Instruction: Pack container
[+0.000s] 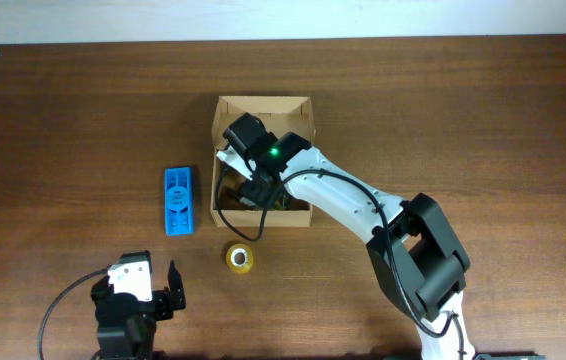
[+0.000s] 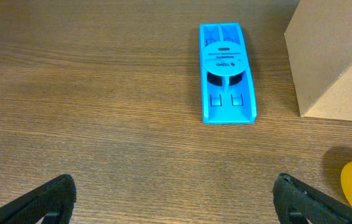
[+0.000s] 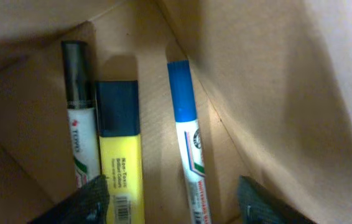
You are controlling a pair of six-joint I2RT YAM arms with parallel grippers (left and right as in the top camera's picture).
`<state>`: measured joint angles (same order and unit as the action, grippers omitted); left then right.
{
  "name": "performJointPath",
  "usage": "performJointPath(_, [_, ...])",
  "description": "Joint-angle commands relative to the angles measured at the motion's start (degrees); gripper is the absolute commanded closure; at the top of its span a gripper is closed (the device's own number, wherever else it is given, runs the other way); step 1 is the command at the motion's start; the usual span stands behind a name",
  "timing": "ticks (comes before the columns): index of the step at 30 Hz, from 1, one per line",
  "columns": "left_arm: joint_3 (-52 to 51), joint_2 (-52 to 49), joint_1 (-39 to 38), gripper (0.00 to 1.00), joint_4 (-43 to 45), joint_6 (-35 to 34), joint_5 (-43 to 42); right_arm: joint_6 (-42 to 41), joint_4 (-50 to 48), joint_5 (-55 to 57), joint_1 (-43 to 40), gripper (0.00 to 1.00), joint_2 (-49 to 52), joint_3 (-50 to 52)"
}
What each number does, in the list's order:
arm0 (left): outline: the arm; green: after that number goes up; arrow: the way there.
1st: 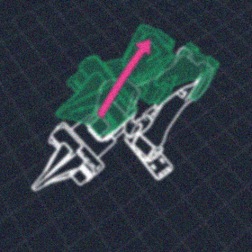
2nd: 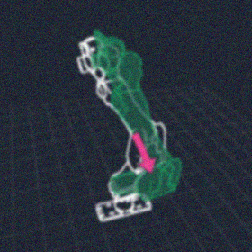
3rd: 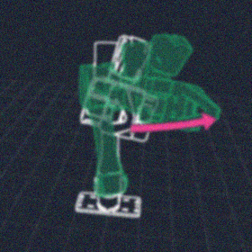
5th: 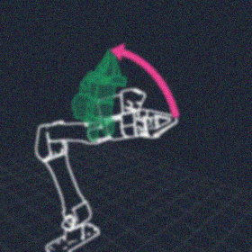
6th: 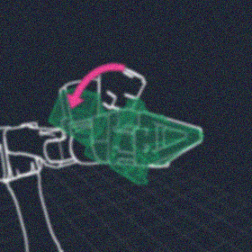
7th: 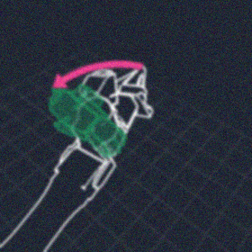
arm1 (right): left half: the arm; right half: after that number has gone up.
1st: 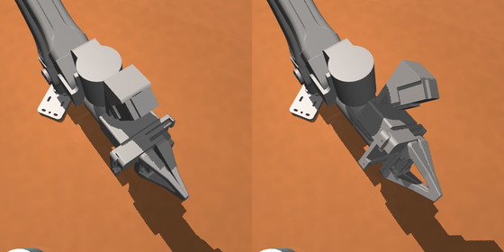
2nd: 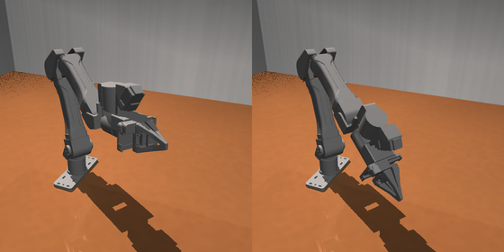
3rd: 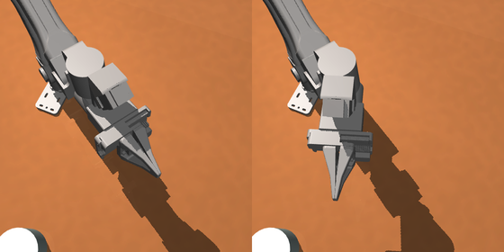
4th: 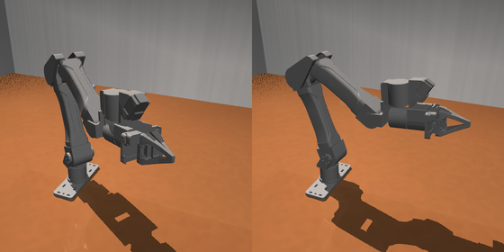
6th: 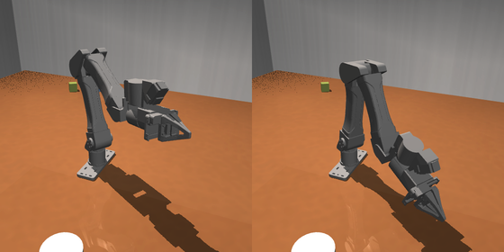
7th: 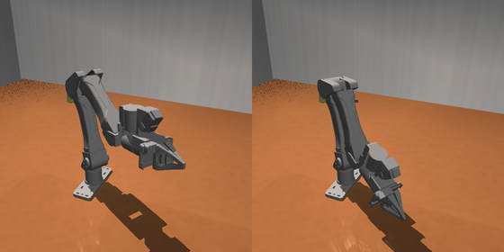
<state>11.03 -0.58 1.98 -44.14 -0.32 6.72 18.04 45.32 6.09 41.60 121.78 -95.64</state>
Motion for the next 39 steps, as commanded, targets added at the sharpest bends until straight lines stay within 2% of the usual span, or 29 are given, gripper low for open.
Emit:
performJointPath(1, [-0.37, 0.28, -0.22, 0.00, 0.00, -0.76, 0.61, -0.74, 1.09, -0.63, 0.00, 0.18, -6.80, -1.09])
performJointPath(3, [-0.37, 0.28, -0.22, 0.01, 0.00, -0.76, 0.61, -1.81, 2.69, -0.94, 0.00, 0.00, -10.05, -1.07])
performJointPath(7, [-0.37, 0.28, -0.22, 0.00, 0.00, -0.76, 0.61, -6.23, 7.04, -0.94, -0.02, 0.01, -18.67, -1.07])
performJointPath(13, [-0.37, 0.28, -0.22, 0.00, 0.00, -0.76, 0.61, -6.54, 11.32, 1.22, -0.50, 0.01, -34.64, -1.01])
performJointPath(17, [-0.37, 0.28, -0.22, 0.01, 0.00, -0.76, 0.61, -6.54, 13.68, 2.03, -3.91, 0.01, -44.04, 1.44])
performJointPath(23, [-0.37, 0.28, -0.22, 0.00, 0.00, -0.76, 0.61, -6.54, 12.09, 2.10, -9.09, 0.01, -61.09, 13.35])
performJointPath(33, [-0.37, 0.28, -0.22, 0.00, 0.00, -0.76, 0.61, -12.59, 6.82, 3.85, -9.49, 0.01, -92.17, 39.06])
performJointPath(39, [-0.37, 0.28, -0.22, 0.00, 0.00, -0.76, 0.61, -12.61, 6.49, 3.58, -9.49, 0.01, -103.43, 45.59])
